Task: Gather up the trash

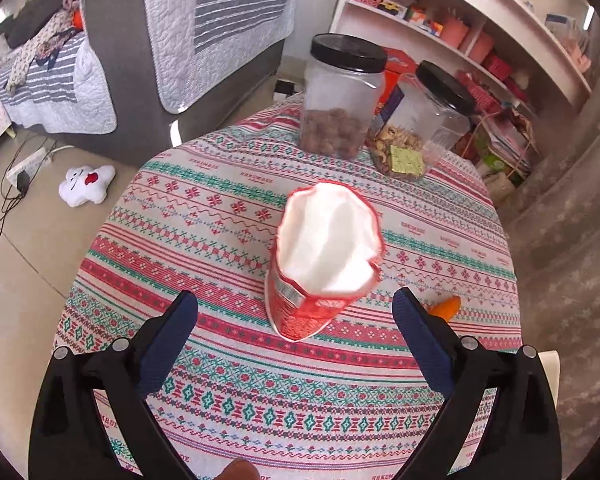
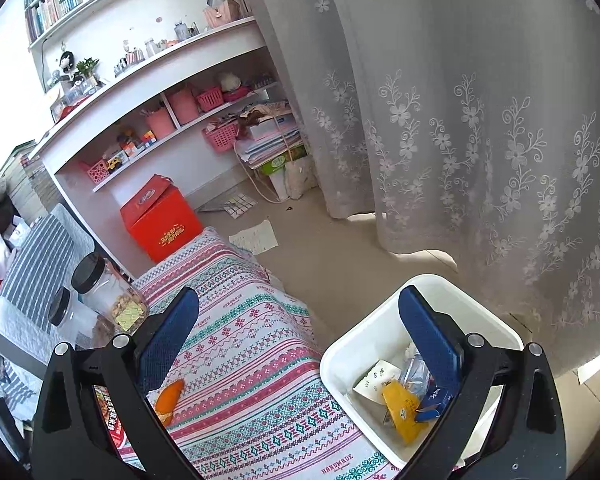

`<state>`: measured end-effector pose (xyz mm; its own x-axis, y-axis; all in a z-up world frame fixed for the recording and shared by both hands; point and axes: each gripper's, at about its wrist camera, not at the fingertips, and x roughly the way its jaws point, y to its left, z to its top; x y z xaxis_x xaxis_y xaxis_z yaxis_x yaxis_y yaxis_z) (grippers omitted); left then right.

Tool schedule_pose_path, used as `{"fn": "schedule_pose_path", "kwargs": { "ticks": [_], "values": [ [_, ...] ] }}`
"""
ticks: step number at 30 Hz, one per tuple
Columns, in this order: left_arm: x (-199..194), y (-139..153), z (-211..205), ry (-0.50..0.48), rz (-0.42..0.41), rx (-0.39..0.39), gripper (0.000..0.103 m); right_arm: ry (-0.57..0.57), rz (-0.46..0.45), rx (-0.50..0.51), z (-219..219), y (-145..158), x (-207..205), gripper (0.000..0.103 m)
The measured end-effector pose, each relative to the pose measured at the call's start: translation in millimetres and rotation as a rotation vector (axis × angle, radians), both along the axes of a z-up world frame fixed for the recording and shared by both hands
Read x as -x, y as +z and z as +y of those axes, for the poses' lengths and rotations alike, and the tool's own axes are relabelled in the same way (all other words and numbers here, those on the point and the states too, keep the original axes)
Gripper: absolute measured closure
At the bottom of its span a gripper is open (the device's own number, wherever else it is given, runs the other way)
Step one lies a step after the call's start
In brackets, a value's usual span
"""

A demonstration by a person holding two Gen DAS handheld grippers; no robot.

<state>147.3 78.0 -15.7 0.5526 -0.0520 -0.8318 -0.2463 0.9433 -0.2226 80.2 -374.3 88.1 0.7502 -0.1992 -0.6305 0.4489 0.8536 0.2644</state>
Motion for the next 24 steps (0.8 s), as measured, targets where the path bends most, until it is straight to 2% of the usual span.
{"fn": "schedule_pose_path", "kwargs": {
  "ticks": [3, 6, 10, 13, 16, 18, 22, 24],
  "values": [
    [-1, -2, -24, -0.058, -0.018, -0.111, 0.007, 0.009, 0.009, 0.0, 3, -1, -2, 0.007],
    [-8, -15, -41, -0.077, 0.004, -0.206, 0.007, 0.022, 0.018, 0.008, 8, -3, -4, 0.007],
    [-26, -35, -39, -0.027, 0.033, -0.241, 0.007, 0.05, 0.037, 0.039, 17, -5, -8, 0.007],
    [-42, -50, -38, -0.023, 0.059, -0.257, 0.007, 0.068, 0.048, 0.055, 24, -6, -13, 0.007],
    [-49, -51, -37, -0.007, 0.027, -0.282, 0.01, 0.09, 0.059, 0.06, 31, -9, -18, 0.007],
    [-49, -41, -33, 0.007, -0.001, -0.26, 0.03, 0.111, 0.068, 0.055, 37, -11, -21, 0.007],
    [-35, -2, -16, 0.029, -0.083, -0.165, 0.033, 0.179, 0.108, 0.022, 53, -21, -30, 0.007],
    [-22, 24, -1, 0.043, -0.135, -0.073, 0.033, 0.222, 0.129, 0.005, 64, -27, -33, 0.007]
  ]
}}
